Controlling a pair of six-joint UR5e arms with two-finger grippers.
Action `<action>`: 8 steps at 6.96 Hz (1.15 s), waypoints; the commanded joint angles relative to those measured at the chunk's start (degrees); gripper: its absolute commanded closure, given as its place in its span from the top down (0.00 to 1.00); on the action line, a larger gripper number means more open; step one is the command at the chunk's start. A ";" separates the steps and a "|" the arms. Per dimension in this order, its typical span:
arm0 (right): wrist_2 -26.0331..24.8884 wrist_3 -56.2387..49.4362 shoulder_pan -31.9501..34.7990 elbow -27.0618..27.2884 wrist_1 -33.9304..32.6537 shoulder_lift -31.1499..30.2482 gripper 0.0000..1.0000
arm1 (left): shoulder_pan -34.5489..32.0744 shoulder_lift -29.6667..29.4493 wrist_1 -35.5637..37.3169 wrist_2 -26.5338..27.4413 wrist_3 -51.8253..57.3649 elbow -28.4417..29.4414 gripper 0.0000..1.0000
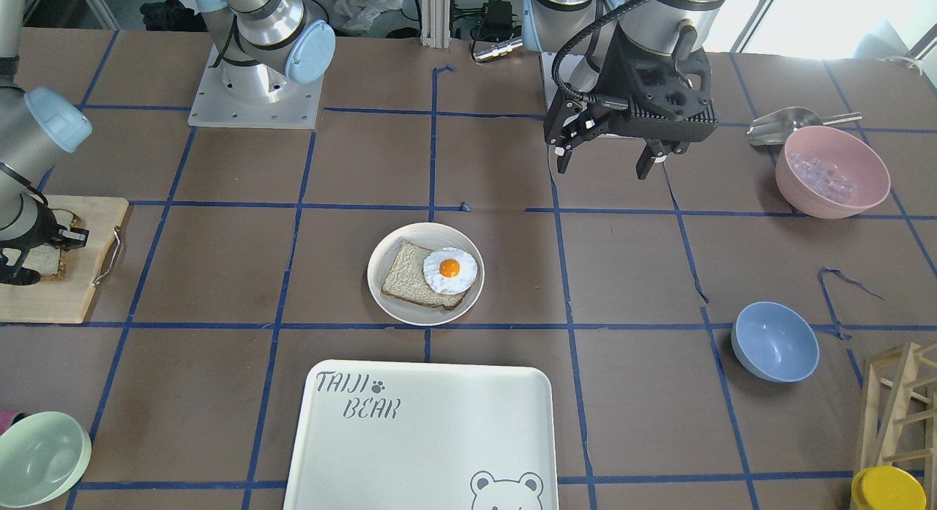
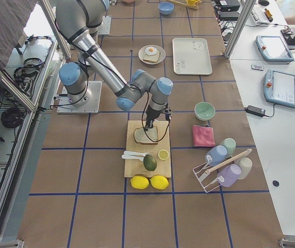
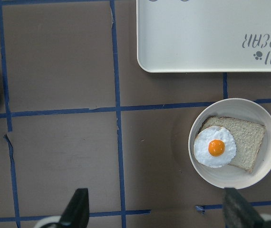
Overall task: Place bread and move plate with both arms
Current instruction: 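Lower the right gripper and grasp the bread slice on the board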
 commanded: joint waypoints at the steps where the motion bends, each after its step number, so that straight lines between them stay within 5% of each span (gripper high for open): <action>1: -0.15 0.02 0.00 -0.45 0.21 -0.52 0.00 | 0.00 0.00 -0.06 -0.09 0.00 0.00 1.00; 6: -2.00 0.64 1.49 -0.62 0.65 -5.26 0.00 | 0.00 0.00 -0.06 0.00 0.00 0.00 1.00; 8: -2.44 3.34 7.79 -0.89 2.13 -8.50 0.00 | 0.00 0.00 -0.06 0.00 0.00 0.00 1.00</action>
